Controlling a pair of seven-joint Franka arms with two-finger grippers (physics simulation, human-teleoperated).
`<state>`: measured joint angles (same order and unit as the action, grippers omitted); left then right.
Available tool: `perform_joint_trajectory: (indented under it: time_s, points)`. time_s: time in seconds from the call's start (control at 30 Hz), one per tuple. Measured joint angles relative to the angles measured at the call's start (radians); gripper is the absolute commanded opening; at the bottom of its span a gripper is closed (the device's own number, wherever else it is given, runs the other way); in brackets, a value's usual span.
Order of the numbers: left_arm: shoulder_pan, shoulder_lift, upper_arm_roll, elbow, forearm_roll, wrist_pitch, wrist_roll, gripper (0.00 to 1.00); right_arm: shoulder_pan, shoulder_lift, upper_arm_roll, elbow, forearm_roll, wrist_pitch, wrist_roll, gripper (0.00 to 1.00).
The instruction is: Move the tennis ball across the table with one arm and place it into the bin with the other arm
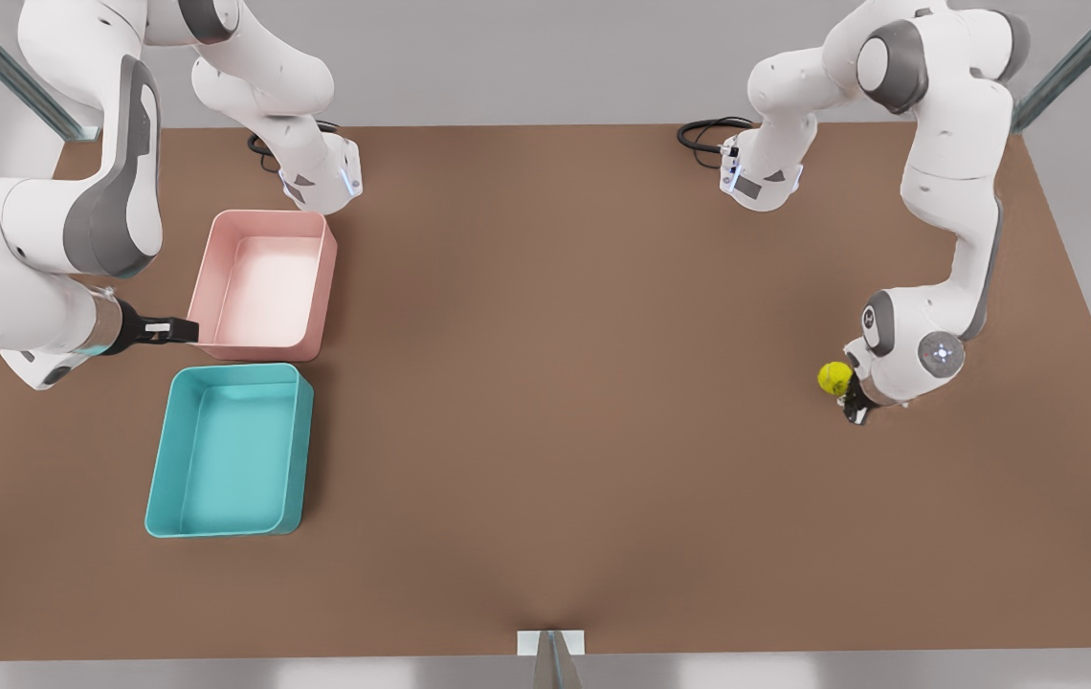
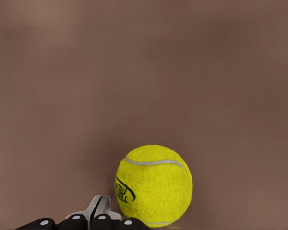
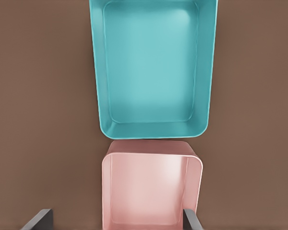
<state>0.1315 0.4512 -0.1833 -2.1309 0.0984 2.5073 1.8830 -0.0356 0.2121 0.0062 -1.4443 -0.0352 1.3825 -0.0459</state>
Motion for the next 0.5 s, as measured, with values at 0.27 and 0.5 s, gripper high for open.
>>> perform_joint_trajectory:
  time_s: [0.27, 0.5]
  points:
    - [-0.002, -0.055, -0.120, 0.584, -0.082, -0.441, -0.682, 0.21, -0.002, 0.001, 0.000, 0.001, 0.001, 0.000, -0.005, 1.00]
    - [-0.427, -0.107, 0.239, 0.945, -0.086, -1.026, -1.133, 1.00, -0.008, 0.002, -0.001, -0.001, 0.005, 0.001, -0.009, 1.00]
